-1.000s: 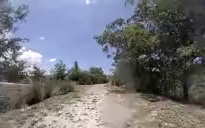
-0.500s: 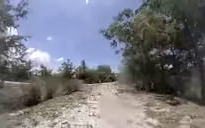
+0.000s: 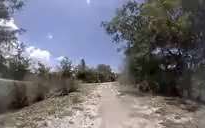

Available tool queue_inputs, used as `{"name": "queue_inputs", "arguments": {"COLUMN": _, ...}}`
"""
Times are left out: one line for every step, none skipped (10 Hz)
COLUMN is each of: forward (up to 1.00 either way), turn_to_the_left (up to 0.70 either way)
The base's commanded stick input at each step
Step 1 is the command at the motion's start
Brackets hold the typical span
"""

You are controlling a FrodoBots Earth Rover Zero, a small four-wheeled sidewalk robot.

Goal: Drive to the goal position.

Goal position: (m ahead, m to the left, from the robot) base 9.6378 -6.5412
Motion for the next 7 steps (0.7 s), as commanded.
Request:
{"name": "queue_inputs", "arguments": {"forward": 0.85, "turn_to_the_left": 0.00}}
{"name": "queue_inputs", "arguments": {"forward": 0.85, "turn_to_the_left": 0.00}}
{"name": "queue_inputs", "arguments": {"forward": 0.85, "turn_to_the_left": 0.00}}
{"name": "queue_inputs", "arguments": {"forward": 0.85, "turn_to_the_left": 0.00}}
{"name": "queue_inputs", "arguments": {"forward": 0.85, "turn_to_the_left": 0.00}}
{"name": "queue_inputs", "arguments": {"forward": 0.85, "turn_to_the_left": 0.00}}
{"name": "queue_inputs", "arguments": {"forward": 0.85, "turn_to_the_left": 0.00}}
